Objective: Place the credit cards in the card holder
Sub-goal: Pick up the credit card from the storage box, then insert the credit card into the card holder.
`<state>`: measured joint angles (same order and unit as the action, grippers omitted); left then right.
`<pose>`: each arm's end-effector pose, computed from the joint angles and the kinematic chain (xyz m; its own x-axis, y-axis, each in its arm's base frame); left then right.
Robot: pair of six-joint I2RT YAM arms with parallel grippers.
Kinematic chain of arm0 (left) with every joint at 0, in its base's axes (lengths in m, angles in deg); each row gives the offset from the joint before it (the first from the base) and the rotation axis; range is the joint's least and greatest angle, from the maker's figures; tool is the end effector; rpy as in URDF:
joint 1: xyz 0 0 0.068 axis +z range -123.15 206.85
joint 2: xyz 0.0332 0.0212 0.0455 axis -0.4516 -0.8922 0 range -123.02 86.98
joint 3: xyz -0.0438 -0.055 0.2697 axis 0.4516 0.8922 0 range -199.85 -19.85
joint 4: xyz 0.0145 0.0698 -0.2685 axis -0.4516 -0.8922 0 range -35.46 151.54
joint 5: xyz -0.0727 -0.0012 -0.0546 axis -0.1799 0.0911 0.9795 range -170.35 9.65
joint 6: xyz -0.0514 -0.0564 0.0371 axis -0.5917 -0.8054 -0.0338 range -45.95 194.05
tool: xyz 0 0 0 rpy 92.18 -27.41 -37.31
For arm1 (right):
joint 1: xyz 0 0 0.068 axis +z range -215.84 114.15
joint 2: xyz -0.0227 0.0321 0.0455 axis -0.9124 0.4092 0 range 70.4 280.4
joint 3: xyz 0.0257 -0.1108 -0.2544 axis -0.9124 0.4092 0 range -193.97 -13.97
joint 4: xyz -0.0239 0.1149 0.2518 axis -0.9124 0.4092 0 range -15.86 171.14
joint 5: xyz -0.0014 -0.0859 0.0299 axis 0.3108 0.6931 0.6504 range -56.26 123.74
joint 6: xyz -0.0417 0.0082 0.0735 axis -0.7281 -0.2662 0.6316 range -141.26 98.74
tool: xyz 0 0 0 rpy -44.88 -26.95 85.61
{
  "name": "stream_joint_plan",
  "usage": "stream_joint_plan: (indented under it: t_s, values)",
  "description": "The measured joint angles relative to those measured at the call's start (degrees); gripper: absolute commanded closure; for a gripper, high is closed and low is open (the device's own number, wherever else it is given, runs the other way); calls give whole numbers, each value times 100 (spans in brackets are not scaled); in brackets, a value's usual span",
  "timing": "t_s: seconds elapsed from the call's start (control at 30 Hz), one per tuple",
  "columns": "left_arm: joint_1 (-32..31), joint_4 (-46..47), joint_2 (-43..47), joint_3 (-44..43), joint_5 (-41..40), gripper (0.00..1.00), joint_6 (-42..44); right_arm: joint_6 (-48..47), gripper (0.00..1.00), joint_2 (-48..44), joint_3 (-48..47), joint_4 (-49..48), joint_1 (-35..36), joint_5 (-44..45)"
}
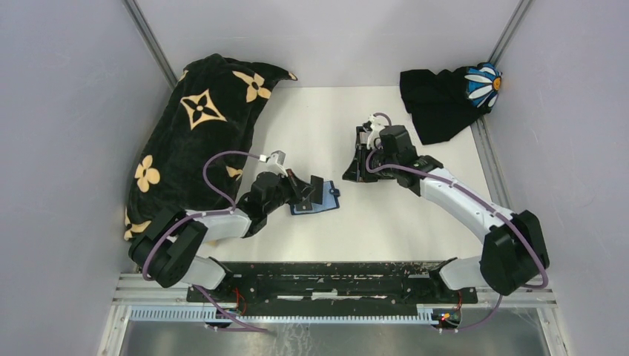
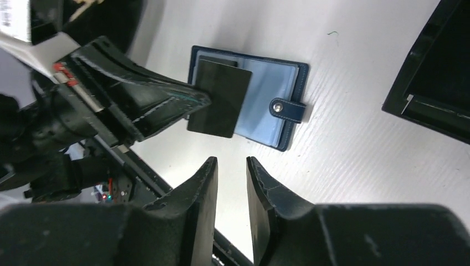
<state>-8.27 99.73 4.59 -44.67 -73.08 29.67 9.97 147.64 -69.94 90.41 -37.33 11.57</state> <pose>0.2524 -0.1891 0.1428 -0.6613 -0.3830 -0.6450 0.2878 0.6644 -0.6897 0.2855 0.1871 0.2504 -0.8233 0.0990 -0.5589 -0.3254 0.7245 0.6077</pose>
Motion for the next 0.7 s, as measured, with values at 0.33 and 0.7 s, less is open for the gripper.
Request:
stream_joint_plan:
  t_s: [0.33,0.7]
  values:
    - [2,-737,153,11,-1185,97,-584,-229,84,1128,-398,-87,387,577]
    - [0,-916,153,61,-1355,97,-874,-354,88,1930,-675,-131,796,901]
